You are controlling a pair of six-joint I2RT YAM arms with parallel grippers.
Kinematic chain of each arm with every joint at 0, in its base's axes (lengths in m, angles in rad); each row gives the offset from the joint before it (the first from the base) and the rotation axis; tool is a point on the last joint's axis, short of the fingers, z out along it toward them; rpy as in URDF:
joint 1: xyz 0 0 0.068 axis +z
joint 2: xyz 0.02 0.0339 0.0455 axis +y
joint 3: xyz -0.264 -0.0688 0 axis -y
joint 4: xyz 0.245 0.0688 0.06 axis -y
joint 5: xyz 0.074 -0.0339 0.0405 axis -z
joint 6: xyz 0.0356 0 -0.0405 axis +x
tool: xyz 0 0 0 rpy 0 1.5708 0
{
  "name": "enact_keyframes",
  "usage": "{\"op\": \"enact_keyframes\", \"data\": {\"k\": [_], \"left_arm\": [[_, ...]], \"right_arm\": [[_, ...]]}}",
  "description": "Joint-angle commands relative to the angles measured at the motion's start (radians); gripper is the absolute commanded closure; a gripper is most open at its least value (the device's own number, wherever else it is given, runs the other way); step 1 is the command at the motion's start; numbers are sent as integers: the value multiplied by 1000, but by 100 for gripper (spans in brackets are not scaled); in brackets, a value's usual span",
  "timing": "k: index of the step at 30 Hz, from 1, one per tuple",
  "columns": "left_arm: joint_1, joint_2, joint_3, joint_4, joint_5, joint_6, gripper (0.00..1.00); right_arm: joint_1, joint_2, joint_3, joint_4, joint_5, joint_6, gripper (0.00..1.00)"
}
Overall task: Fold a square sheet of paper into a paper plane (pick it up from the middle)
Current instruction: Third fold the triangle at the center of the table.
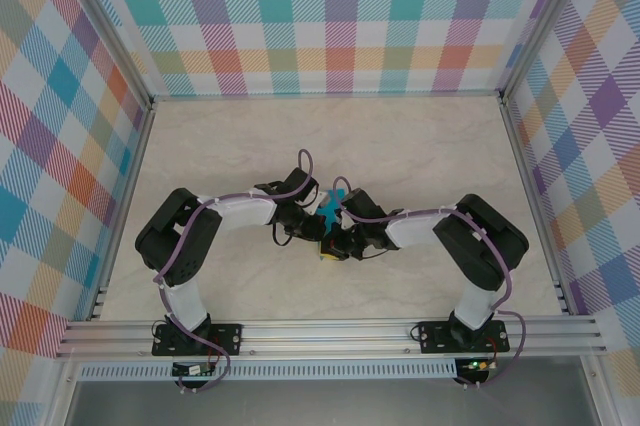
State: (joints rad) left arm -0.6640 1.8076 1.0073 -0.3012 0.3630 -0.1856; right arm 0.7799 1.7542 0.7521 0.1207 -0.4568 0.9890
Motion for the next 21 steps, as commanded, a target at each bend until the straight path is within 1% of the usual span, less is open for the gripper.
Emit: {"op": "enact_keyframes", "data": {"k": [1,7,12,15,21], "left_arm": [[0,56,-6,-34,19,17,94],[0,58,-14,-32,15,18,94],[0,47,-18,-41,7,19,93],[0,41,-22,-36,5,15,94],[1,51,-11,-39,8,17,93]], "right_arm": [[7,33,-7,15,2,4,100],[3,27,-1,-35,13,-10,100],[-16,-87,5,-75,25,-31,100],[-50,-125,-1,-59,-3,-50,100],[-94,-91,-2,-40,-28,-59,100]]}}
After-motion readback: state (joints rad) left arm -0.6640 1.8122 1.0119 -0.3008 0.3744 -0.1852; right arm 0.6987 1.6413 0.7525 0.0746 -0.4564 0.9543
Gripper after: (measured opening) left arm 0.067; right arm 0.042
